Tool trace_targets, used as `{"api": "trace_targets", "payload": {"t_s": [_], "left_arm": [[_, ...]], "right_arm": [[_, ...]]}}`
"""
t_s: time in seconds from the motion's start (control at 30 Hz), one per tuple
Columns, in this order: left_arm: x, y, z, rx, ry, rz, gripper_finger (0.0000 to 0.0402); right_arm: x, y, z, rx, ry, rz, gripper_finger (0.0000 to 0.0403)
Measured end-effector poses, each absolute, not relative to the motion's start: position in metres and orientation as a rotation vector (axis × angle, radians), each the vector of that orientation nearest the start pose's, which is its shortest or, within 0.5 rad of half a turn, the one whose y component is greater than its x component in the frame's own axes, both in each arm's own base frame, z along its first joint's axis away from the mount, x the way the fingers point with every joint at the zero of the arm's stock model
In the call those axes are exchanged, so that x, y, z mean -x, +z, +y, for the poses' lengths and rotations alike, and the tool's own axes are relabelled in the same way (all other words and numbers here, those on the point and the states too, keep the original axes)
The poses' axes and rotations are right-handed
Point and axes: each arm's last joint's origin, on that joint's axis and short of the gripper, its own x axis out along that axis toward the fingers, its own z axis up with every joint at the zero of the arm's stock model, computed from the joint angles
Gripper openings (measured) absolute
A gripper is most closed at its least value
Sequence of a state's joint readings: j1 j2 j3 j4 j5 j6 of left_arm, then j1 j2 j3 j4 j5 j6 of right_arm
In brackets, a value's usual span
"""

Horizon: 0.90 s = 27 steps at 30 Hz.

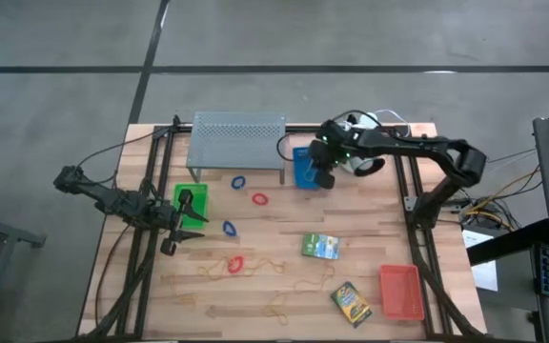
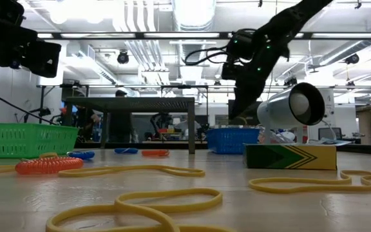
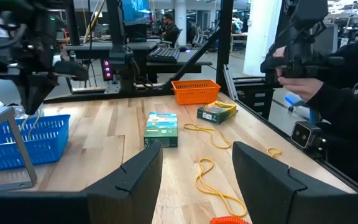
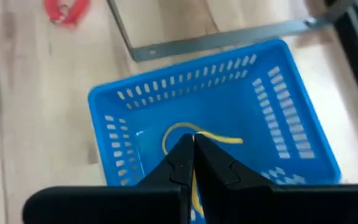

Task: Pick & Place Office Desk Supplies
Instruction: Put the yellow rubber band into the blue bin

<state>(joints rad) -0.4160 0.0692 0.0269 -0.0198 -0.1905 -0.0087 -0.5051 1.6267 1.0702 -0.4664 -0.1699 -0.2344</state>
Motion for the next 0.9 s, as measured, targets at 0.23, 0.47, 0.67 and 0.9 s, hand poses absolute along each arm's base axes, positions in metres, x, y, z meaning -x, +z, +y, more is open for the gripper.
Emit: {"api": "trace_targets", "payload": {"t_s": [0.23,0.47,0.67,0.9], "left_arm": [[-0.094,0.165,-0.035,-0.010,-0.225,0.060,0.0201],[-0.094,0.165,-0.035,-0.010,-0.226,0.061,0.0201],[-0.094,0.165,-0.035,-0.010,-0.226,0.061,0.0200],[-0.094,0.165,-0.035,-0.010,-0.225,0.060,0.0200]], "right_arm": [[-0.306,0.209,-0.168,-0.157,-0.108,1.119,0.0008],[-0.319,0.203,-0.175,-0.180,-0.058,1.170,0.0008],[-0.319,0.196,-0.174,-0.187,-0.029,1.184,0.0008],[-0.316,0.187,-0.173,-0.157,0.002,1.187,0.0008]]}}
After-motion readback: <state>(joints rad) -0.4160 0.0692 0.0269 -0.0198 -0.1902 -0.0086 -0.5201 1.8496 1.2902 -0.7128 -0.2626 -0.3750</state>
